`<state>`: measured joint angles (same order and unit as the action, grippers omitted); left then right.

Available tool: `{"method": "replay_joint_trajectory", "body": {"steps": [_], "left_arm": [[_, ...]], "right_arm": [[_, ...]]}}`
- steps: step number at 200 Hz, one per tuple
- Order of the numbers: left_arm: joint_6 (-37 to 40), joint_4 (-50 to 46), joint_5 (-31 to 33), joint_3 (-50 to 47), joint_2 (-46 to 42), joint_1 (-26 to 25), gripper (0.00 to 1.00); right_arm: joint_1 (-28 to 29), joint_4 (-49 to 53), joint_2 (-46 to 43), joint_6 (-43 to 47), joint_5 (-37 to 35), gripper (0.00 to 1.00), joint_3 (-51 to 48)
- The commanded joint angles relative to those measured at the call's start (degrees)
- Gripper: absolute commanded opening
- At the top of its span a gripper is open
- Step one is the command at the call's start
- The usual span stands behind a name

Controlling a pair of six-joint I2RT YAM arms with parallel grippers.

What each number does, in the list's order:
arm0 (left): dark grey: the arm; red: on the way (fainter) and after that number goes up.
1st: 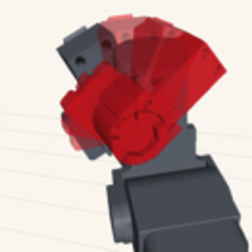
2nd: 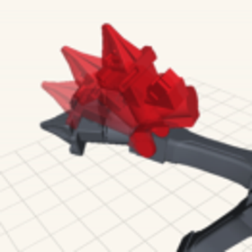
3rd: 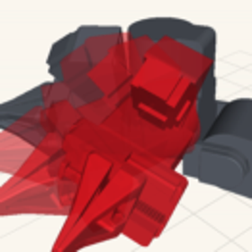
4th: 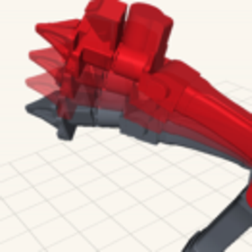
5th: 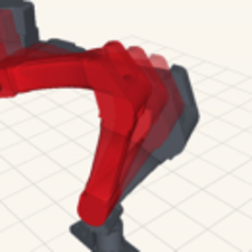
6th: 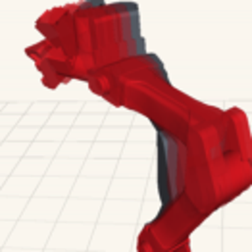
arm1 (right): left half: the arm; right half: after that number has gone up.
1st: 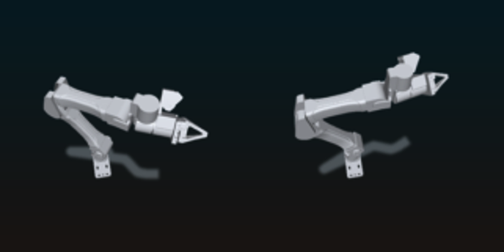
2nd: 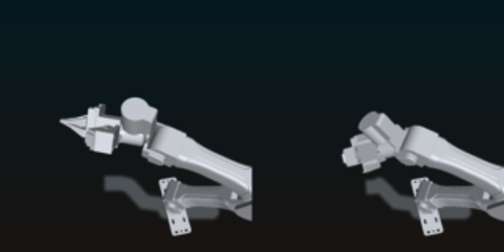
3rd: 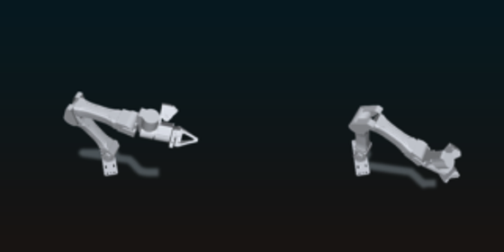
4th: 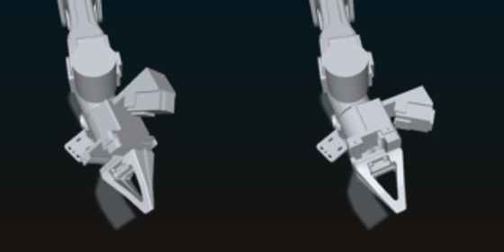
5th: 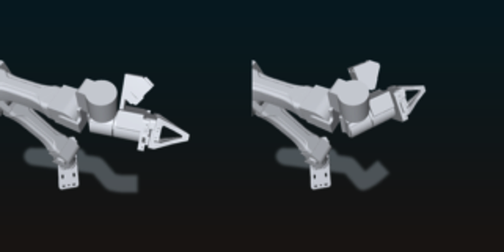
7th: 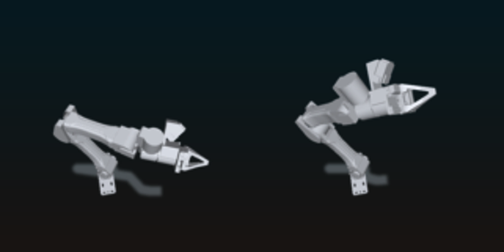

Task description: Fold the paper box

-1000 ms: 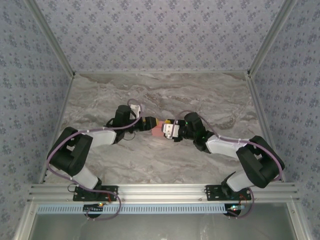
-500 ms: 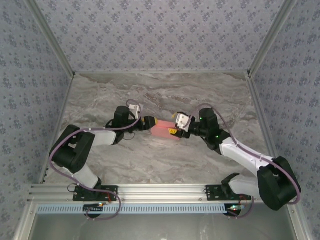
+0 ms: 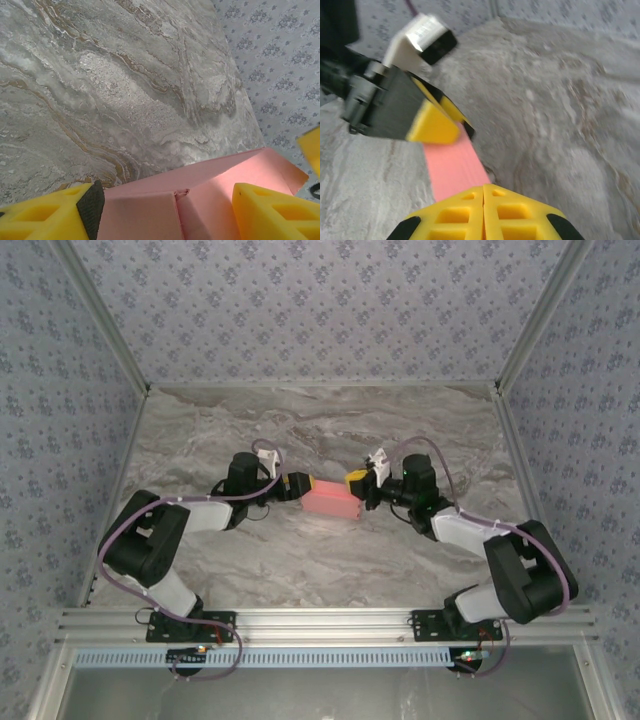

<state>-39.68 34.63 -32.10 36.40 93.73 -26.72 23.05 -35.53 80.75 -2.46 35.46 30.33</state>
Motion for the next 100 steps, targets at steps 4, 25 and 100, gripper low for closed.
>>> {"method": "replay_joint_trajectory", "body": {"steps": [4, 25, 100], "left_arm": [[2.16, -9.89, 5.55, -1.79, 1.1, 0.55, 0.69], [2.23, -11.67, 6.18, -1.07, 0.93, 0.57, 0.7], [1.16, -13.01, 8.27, -0.59, 0.92, 0.53, 0.7]], "right_arm": [[-0.86, -3.12, 0.73, -5.19, 1.9, 0.09, -2.08], [-1.46, -3.29, 0.21, -7.02, 1.89, 0.1, -3.8], [-2.7, 5.49, 0.71, -6.06, 4.48, 0.09, -5.36]]}}
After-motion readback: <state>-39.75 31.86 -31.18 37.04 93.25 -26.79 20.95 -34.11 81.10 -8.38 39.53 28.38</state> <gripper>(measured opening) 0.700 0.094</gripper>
